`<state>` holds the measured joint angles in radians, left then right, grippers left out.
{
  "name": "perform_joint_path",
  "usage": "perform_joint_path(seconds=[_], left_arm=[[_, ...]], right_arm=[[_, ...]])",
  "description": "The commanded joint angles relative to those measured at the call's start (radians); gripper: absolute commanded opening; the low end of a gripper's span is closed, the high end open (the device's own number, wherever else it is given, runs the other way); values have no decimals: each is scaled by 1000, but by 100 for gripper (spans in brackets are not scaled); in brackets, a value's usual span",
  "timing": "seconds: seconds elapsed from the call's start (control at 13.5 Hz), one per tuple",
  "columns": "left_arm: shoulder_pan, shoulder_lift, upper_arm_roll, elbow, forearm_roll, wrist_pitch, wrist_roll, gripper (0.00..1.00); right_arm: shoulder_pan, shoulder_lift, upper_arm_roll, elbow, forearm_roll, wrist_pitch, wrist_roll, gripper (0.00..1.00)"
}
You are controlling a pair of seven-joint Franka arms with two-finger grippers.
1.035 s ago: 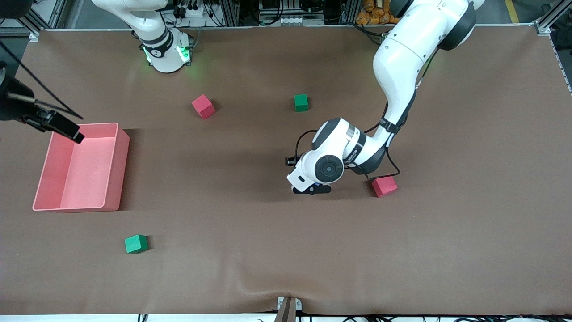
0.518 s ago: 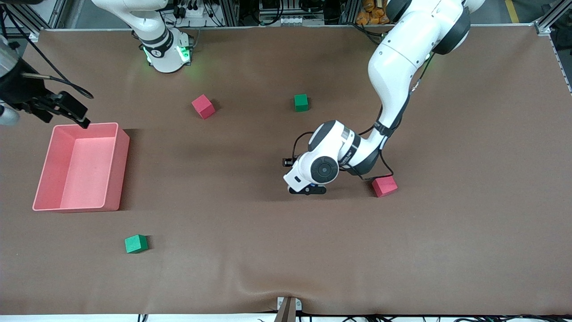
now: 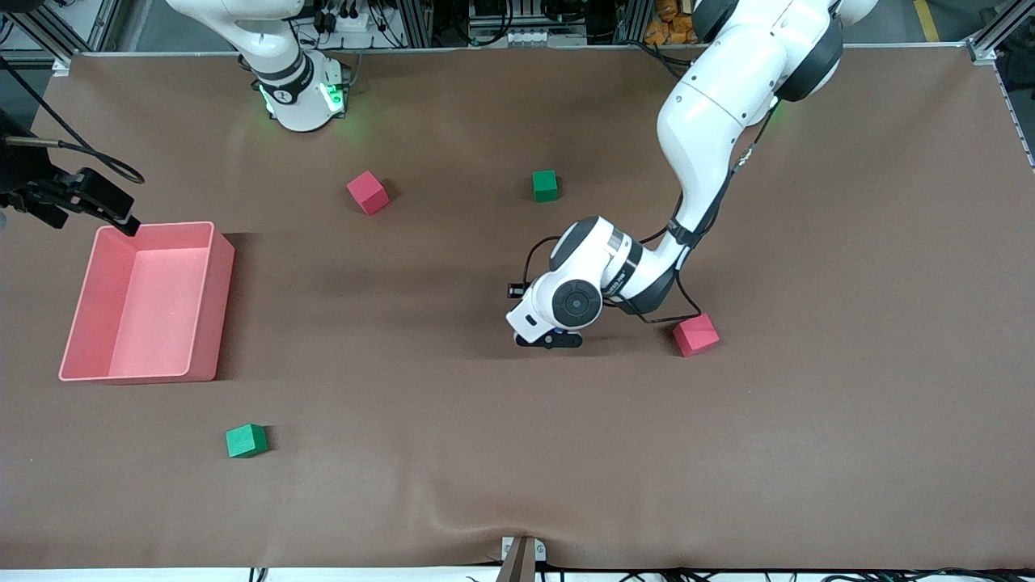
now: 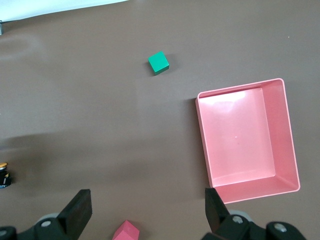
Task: Place and upright button with both arms
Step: 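Lower the left gripper and grasp the button body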
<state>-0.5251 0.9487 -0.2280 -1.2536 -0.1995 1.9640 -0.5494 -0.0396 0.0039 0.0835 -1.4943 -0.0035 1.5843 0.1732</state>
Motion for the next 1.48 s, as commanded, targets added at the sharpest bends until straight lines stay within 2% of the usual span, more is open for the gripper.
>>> perform_joint_path(seconds=[0.0,0.37,0.52,0.67,0.74,0.96,1.11,1.18,1.4], left_arm=[[-16,19,15,29,-11,-11,23,62],[-19,21,21,28,-5,-17,65,57],[-18,21,21,28,-5,-19,66,49],[-16,21,21,28,-5,-17,68,46],[-15,21,21,28,-5,-16,69,41],[-12,21,28,28,-6,-16,72,15],[-18,7,44,28,-6,-16,65,4],[-16,-5,44,26,-6,-17,59,0],[-18,-47,41,26,-6,-13,-68,0]], right_arm=[[-17,15,13,46,-15,-33,-15,100],[-14,15,13,43,-18,-44,-17,100],[-13,15,15,43,-27,-46,-26,100],[-14,15,15,45,-29,-55,-26,100],[-13,15,15,45,-29,-55,-26,100],[-13,15,15,43,-29,-55,-26,100],[-13,16,15,43,-29,-55,-26,100],[-13,15,15,42,-29,-56,-26,100],[-13,15,15,40,-29,-61,-26,100]])
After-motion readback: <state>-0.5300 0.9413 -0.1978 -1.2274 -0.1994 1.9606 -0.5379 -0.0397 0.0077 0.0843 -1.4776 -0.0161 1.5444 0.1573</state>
